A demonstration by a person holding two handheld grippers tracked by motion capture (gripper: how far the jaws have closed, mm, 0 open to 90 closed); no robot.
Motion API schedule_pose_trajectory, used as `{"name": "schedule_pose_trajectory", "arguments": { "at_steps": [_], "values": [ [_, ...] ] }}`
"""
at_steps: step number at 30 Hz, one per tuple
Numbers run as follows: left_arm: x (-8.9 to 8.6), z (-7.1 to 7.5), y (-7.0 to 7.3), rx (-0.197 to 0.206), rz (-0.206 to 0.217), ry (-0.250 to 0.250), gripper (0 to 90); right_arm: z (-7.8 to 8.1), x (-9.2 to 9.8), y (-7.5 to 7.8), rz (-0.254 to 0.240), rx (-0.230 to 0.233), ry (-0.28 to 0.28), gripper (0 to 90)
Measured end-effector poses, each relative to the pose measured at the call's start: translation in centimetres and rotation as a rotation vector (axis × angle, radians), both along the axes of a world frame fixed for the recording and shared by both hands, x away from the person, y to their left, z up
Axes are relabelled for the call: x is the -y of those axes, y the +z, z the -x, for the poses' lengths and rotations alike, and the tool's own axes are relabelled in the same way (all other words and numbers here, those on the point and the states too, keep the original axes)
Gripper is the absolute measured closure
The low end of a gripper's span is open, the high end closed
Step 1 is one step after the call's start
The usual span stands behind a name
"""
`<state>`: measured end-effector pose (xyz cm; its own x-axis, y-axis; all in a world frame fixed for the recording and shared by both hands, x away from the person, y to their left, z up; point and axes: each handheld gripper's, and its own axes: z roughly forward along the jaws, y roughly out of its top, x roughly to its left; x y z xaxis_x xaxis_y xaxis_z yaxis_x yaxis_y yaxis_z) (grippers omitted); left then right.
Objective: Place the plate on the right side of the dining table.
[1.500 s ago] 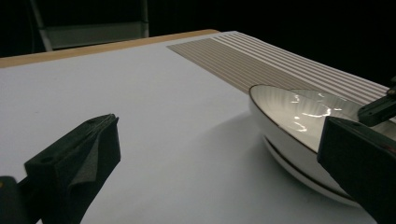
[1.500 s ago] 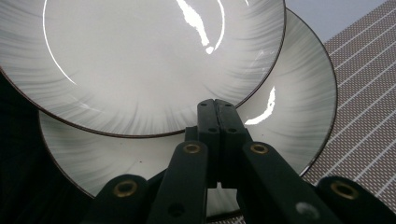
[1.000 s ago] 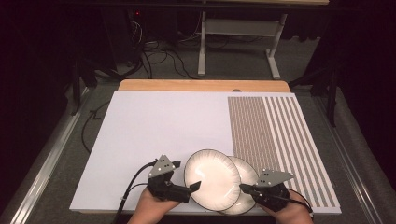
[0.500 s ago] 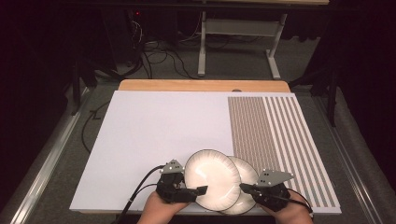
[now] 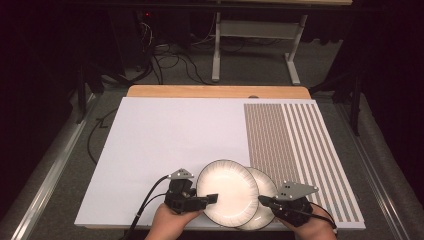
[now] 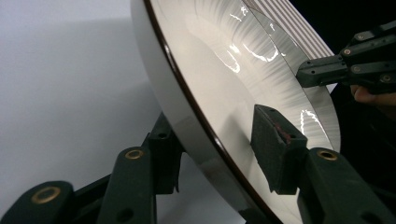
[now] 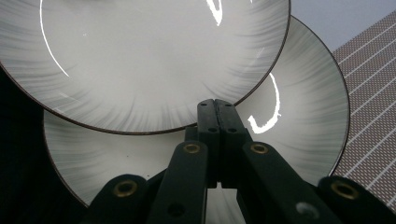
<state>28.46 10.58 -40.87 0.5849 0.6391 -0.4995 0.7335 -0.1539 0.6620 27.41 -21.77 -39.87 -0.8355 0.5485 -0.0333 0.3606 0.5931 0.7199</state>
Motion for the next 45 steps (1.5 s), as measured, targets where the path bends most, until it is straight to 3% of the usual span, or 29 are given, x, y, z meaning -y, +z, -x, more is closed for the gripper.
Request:
{"name": "schedule_pose_trajectory", "arguments": {
  "at_steps": [6,11,18,23,27,35,45],
  "values": [
    [-0.2,0.1,0.2,0.004,0.035,0.01,60.4,0.2,0.1,0.2,-0.011,0.017,-0.005,90.0],
    [-0.7,-0.2,-0.2,-0.034,0.098,0.026,63.4,0.2,0.3,0.5,-0.026,0.015,-0.008,90.0],
    [-1.1,-0.3,-0.4,-0.045,0.142,0.045,67.6,0.0,1.5,1.3,-0.09,0.062,-0.075,90.0],
    [-1.4,-0.3,-0.1,-0.025,0.166,0.057,70.9,-0.4,2.7,1.8,-0.138,0.076,-0.144,89.0],
    [-1.6,-0.3,0.2,-0.001,0.179,0.068,73.4,-0.6,3.8,2.1,-0.162,0.098,-0.203,81.7],
    [-2.1,-0.7,0.7,0.038,0.209,0.081,75.9,-0.6,4.6,2.4,-0.196,0.127,-0.254,69.3],
    [-3.8,-1.0,1.4,0.148,0.215,0.116,77.6,-0.9,5.6,2.5,-0.235,0.133,-0.293,59.1]
  ]
}}
